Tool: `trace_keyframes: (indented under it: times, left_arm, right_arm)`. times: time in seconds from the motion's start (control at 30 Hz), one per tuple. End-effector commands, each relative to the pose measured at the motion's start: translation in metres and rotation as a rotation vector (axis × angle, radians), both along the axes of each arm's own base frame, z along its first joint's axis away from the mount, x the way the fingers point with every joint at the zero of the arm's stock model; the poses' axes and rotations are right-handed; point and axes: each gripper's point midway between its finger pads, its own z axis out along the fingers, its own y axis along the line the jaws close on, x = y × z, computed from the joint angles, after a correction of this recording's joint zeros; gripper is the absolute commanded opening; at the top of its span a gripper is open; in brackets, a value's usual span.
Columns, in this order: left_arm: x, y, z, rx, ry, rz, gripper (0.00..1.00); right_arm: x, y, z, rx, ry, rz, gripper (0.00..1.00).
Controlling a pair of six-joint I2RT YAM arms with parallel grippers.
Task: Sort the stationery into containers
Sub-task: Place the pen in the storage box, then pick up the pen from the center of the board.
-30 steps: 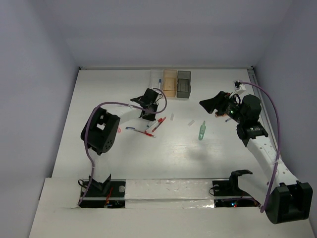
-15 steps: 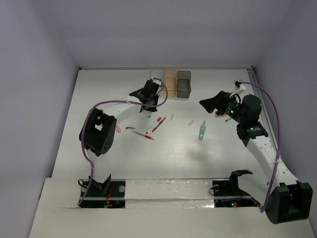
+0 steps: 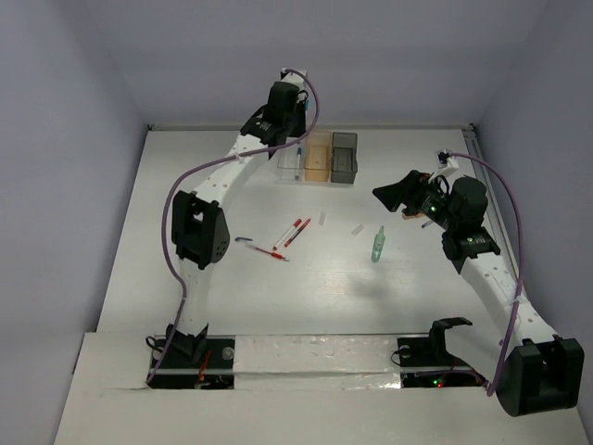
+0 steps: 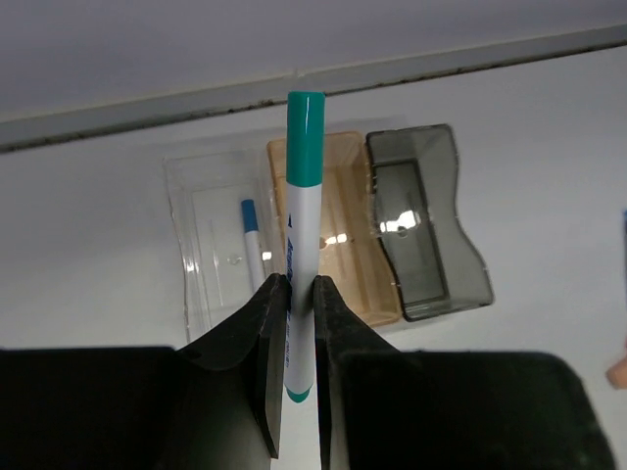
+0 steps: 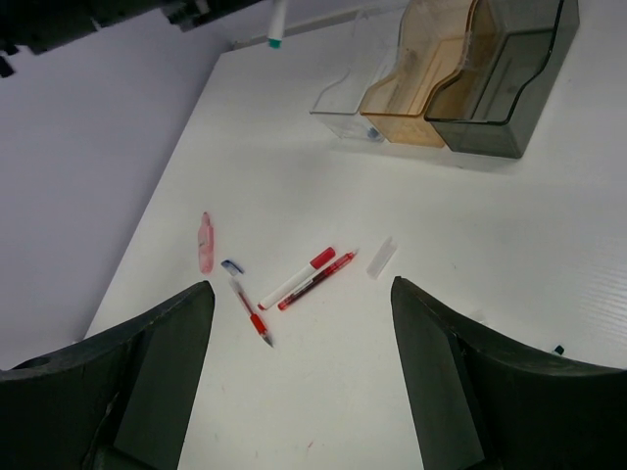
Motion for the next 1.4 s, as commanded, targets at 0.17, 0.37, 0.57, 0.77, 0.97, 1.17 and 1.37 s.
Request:
trace_keyframes:
  times: [0.17,0.37,0.57,0.77,0.97,1.17,1.37]
  left_arm:
    - [0.029,0.021,-0.048,0.014,0.102,0.077,0.0]
    - [0.034,0.028,-0.068,0.023,0.123,0.073,0.13]
    - [0.034,0.032,-0.048,0.039,0.076,0.068,0.42]
    - [-0.02,0.043,-0.041,0.05,0.128,0.03,0.36]
    - [-0.151,0.051,-0.081,-0.003,0.21,-0.035,0.34]
    - [-0.234,0.054,-0.15,0.033,0.37,-0.096,0.32]
    - [-0.226,0.051,-0.147,0.028,0.336,-0.096,0.27]
  right_arm:
    - [0.0,0.006,0.009,0.015,-0.048,0.024,0.79]
    - [0.0,0.006,0.009,0.015,-0.049,0.024,0.79]
    - [0.0,0.006,0.009,0.017,-0.05,0.028,0.79]
    - [-0.001,0.007,0.01,0.018,-0.053,0.031,0.79]
    - [-0.001,0.007,0.01,0.019,-0.052,0.034,0.79]
    - [-0.002,0.007,0.012,0.021,-0.057,0.037,0.79]
    - [-0.005,0.008,0.014,0.022,-0.062,0.045,0.78]
